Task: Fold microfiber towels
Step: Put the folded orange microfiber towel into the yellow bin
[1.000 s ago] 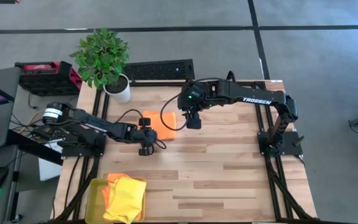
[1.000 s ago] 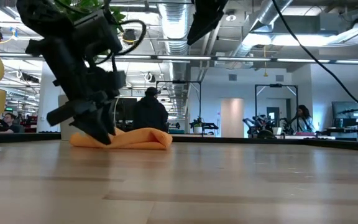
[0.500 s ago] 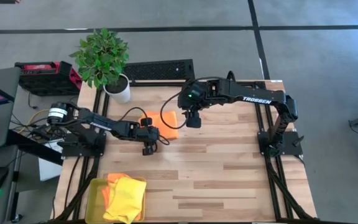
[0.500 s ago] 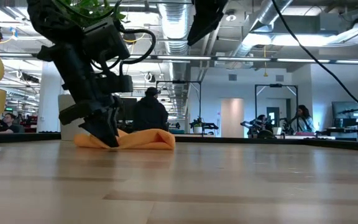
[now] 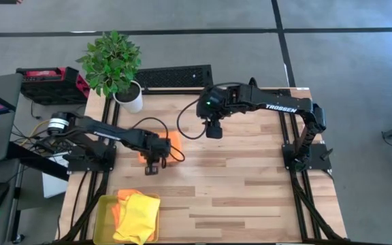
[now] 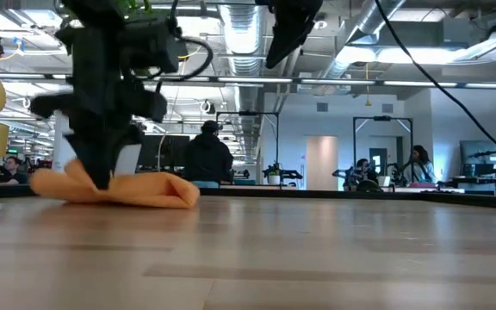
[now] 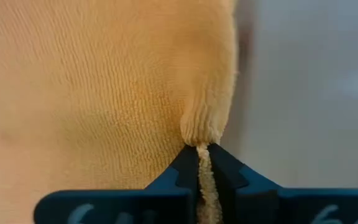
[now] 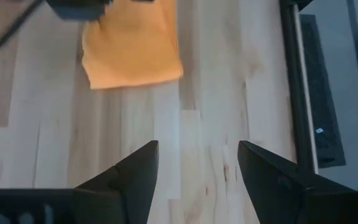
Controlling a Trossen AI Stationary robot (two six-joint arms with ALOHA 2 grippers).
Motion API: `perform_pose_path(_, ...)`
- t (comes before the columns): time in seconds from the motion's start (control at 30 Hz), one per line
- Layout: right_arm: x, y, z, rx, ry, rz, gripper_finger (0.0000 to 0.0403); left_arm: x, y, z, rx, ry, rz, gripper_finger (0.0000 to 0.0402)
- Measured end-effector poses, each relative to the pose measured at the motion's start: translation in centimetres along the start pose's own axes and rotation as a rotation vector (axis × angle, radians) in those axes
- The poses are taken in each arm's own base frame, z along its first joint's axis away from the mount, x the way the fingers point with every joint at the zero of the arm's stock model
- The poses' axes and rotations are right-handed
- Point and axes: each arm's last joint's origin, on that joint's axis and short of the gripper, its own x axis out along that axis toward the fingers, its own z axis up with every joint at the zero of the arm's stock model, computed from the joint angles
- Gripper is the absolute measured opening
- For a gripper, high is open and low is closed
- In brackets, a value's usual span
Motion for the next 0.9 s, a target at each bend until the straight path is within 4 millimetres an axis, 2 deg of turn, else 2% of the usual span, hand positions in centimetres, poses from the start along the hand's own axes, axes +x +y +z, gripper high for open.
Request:
perform_pose_path(0.13, 0.0, 0.2, -0.2, -0.003, 0.01, 0.065, 0.0244, -2.0, -0.7, -0.1, -0.038, 0.092, -0.081, 0.0002)
perform_pose_path(0.37, 0.0, 0.6, -0.2, -0.002, -0.011, 0.19, 0.0244, -5.6, -2.9, -0.3, -0.093, 0.153, -0.155, 0.0001)
perform_pose_path(0.67, -0.2, 1.1, -0.1, -0.05, -0.071, 0.37, 0.0244, -9.3, -8.3, -0.6, -0.116, 0.145, -0.238, 0.0)
perform_pose_path(0.9, -0.3, 1.9, 0.1, -0.048, -0.09, 0.448, 0.0244, -10.5, -12.7, -2.2, -0.11, 0.152, -0.265, 0.0)
